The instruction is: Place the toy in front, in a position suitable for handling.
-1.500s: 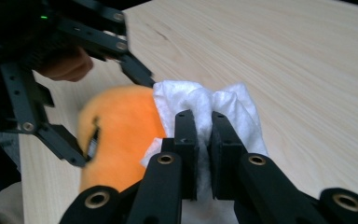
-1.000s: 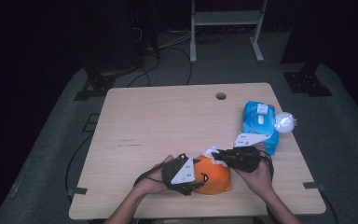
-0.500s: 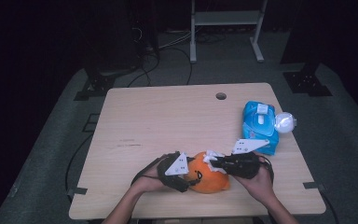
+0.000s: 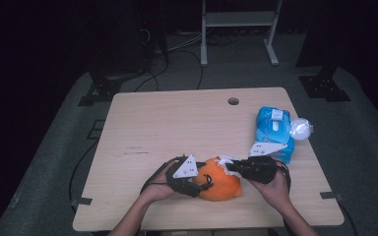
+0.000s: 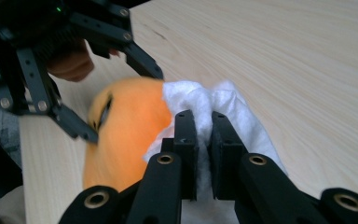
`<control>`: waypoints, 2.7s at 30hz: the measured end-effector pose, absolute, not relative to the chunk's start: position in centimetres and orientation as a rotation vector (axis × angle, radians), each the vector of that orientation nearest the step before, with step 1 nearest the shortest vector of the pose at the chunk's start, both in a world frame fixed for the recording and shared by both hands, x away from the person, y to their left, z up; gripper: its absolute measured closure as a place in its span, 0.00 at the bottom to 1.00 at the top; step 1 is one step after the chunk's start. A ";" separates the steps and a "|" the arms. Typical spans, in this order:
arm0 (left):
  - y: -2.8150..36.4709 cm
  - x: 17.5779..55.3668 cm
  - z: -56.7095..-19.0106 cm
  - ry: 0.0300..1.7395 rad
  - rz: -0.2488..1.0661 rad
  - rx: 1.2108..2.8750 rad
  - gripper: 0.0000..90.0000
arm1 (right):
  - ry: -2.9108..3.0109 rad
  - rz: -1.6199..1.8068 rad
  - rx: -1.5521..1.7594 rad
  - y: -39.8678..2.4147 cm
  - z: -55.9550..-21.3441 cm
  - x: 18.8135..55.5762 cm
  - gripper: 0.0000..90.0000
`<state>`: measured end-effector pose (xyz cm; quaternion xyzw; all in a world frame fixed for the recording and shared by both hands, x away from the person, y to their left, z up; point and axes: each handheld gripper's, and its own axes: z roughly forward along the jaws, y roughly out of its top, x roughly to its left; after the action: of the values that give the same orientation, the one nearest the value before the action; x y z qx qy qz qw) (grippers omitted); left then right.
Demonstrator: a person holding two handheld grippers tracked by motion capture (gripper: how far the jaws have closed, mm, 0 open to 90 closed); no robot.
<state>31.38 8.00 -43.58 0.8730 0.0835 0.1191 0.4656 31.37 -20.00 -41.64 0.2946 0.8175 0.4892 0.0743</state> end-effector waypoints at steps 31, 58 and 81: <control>9.8 33.4 -43.9 0.397 0.235 2.065 0.37 | 2.469 1.487 0.821 -19.9 -41.4 29.9 0.91; 9.6 32.9 -44.0 0.337 0.206 2.082 0.39 | 2.484 1.503 0.912 -20.1 -42.2 31.7 0.91; 8.7 32.8 -43.4 0.347 0.231 2.103 0.24 | 2.472 1.477 0.861 -19.7 -41.8 31.2 0.91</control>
<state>32.77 8.70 -43.35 0.8613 0.1422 0.0948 0.4784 31.23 -19.67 -41.78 0.2859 0.8205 0.4903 0.0678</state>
